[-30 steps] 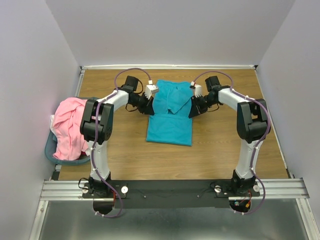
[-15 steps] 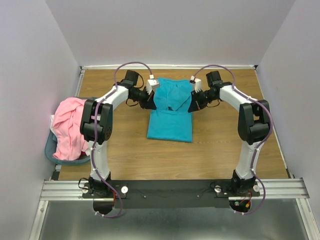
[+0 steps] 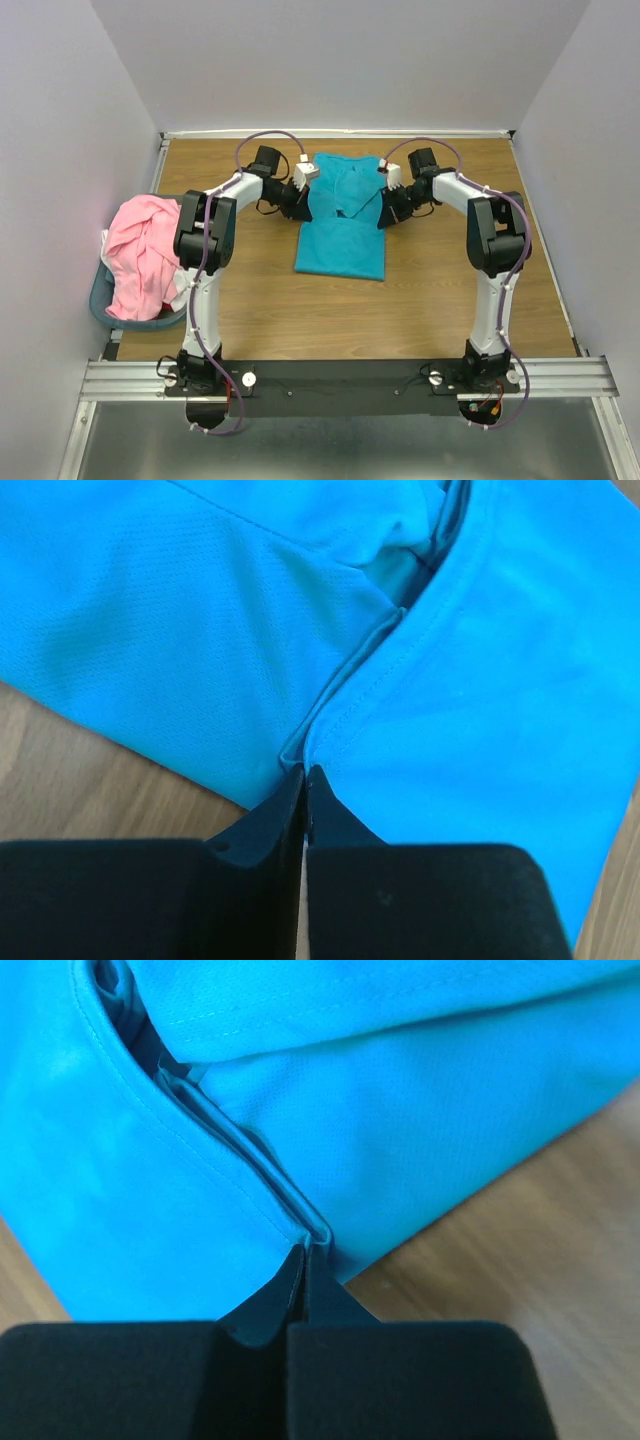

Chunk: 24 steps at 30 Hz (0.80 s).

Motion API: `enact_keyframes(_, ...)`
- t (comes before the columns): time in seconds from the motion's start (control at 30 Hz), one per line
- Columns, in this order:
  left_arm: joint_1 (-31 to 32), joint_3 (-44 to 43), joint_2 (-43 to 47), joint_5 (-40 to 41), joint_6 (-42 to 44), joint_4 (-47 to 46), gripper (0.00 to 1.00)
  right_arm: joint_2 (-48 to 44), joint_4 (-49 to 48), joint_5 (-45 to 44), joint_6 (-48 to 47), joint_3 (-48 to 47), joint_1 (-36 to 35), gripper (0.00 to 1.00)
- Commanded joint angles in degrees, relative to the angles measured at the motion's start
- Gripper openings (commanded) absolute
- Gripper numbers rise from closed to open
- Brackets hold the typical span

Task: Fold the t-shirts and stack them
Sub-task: Fold the tshirt

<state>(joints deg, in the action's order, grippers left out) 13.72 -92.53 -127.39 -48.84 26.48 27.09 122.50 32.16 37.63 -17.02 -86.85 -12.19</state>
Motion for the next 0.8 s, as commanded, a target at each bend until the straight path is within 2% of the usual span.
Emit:
enact_keyframes(0.0,-1.0,-3.2,-0.7,2.5,-2.7,-3.0,0.1,2.0,-2.6,-5.2,-0.8,-3.4,0.6,0.01)
enact_keyframes(0.03,-1.1,-3.7,-0.8,3.2,-3.9,-3.1,0.12,2.1,-2.8,-6.2,-0.9,-3.9,0.7,0.01)
enact_keyframes(0.07,-1.9,-5.2,-0.8,3.4,-4.3,-3.0,0.21,2.1,-2.8,-6.6,-0.7,-4.7,0.8,0.0)
enact_keyframes(0.13,-3.0,-6.8,0.0,2.5,-5.3,-2.4,0.35,1.5,-2.6,-8.2,0.0,-6.1,0.9,0.14)
enact_keyframes(0.17,-4.1,-6.8,2.0,1.0,-5.6,-1.9,0.52,0.9,-2.5,-8.0,1.0,-7.0,1.2,0.25)
enact_keyframes(0.2,-4.4,-6.3,3.7,-2.0,-5.6,-1.9,0.6,-0.1,-2.5,-7.4,1.7,-7.2,1.4,0.5)
enact_keyframes(0.23,-4.6,-3.6,5.6,-3.4,-5.6,-1.8,0.65,-2.8,-2.5,-6.9,2.4,-7.0,1.4,0.63)
enact_keyframes(0.27,-4.5,-1.5,10.2,-4.8,-5.3,-2.0,0.71,-4.7,-2.4,-5.7,4.0,-6.1,1.3,0.97)
enact_keyframes(0.33,-4.1,6.6,15.1,-9.7,-7.0,-3.9,0.8,-9.8,-2.4,-0.9,6.7,-4.5,1.5,1.0)
enact_keyframes(0.4,-2.4,12.3,21.1,-13.9,-11.3,-7.0,0.81,-12.5,-2.5,7.3,12.9,-0.6,1.3,1.0)
enact_keyframes(0.43,-1.5,18.2,22.7,-15.0,-13.7,-8.7,0.81,-14.6,-3.1,10.2,17.0,1.1,0.6,1.0)
enact_keyframes(0.47,-0.3,21.4,24.1,-16.2,-16.2,-10.7,0.81,-15.2,-3.7,12.6,17.0,2.9,-0.1,1.0)
enact_keyframes(0.5,1.0,24.4,26.7,-17.2,-18.7,-16.9,0.81,-15.9,-4.4,14.6,22.3,5.0,-1.1,1.0)
enact_keyframes(0.53,2.3,27.5,27.9,-17.6,-22.7,-20.8,0.81,-16.4,-5.5,17.9,24.5,9.1,-2.1,1.0)
enact_keyframes(0.57,5.1,33.0,29.2,-19.1,-35.1,-29.0,0.83,-17.5,-9.3,19.2,29.3,11.9,-4.3,1.0)
enact_keyframes(0.6,6.3,35.6,29.5,-19.1,-35.2,-33.2,0.83,-18.2,-11.7,20.4,31.9,14.2,-5.4,1.0)
enact_keyframes(0.63,7.5,37.6,29.4,-19.5,-40.6,-36.1,0.84,-18.6,-14.3,22.1,34.6,16.1,-6.3,1.0)
enact_keyframes(0.67,9.1,40.4,29.0,-19.5,-42.9,-40.4,0.84,-19.2,-19.5,22.7,40.1,20.0,-8.0,1.0)
enact_keyframes(0.77,10.1,43.4,26.2,-19.1,-49.8,-47.8,0.86,-19.2,-25.6,22.0,46.7,24.8,-9.9,1.0)
